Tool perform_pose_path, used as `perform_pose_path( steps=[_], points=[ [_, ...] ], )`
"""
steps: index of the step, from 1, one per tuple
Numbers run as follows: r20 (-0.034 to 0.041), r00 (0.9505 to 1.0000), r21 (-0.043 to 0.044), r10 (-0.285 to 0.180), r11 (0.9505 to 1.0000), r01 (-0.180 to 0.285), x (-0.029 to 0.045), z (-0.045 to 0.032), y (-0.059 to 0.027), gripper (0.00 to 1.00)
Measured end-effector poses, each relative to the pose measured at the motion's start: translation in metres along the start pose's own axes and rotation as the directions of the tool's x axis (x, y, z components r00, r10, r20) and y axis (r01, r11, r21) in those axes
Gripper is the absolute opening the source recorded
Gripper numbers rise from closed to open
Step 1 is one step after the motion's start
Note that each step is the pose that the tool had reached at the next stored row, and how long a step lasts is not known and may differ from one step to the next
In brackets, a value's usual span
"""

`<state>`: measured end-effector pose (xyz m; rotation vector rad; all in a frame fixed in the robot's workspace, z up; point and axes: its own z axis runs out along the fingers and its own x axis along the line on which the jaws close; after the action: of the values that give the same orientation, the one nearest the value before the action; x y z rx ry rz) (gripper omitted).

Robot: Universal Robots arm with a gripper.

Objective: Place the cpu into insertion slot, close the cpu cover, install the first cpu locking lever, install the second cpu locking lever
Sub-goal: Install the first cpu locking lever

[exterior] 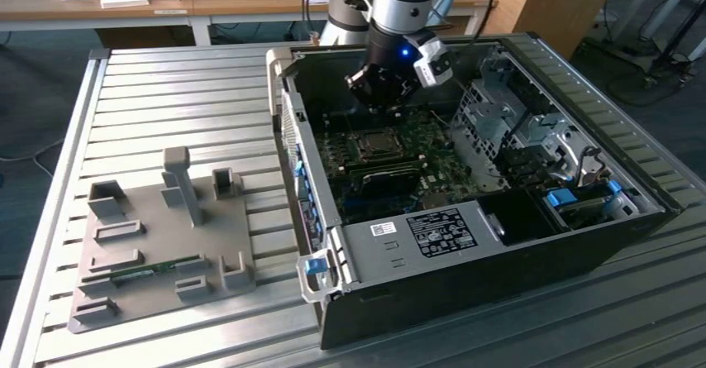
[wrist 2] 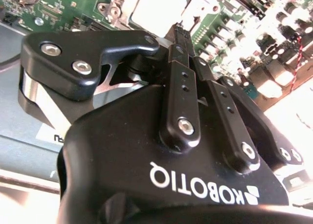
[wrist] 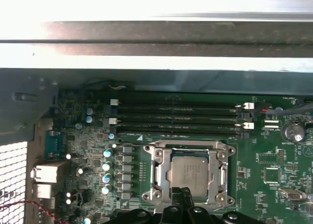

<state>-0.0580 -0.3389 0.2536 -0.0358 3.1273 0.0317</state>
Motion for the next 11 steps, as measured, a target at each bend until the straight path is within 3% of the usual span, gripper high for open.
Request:
perform_pose_path(
  steps=[11],
  points=[
    [0.0010, 1.0000, -0.0013, 0.000, 1.0000, 0.000, 0.0047, -0.0001, 0.0001, 0.11]
  ],
)
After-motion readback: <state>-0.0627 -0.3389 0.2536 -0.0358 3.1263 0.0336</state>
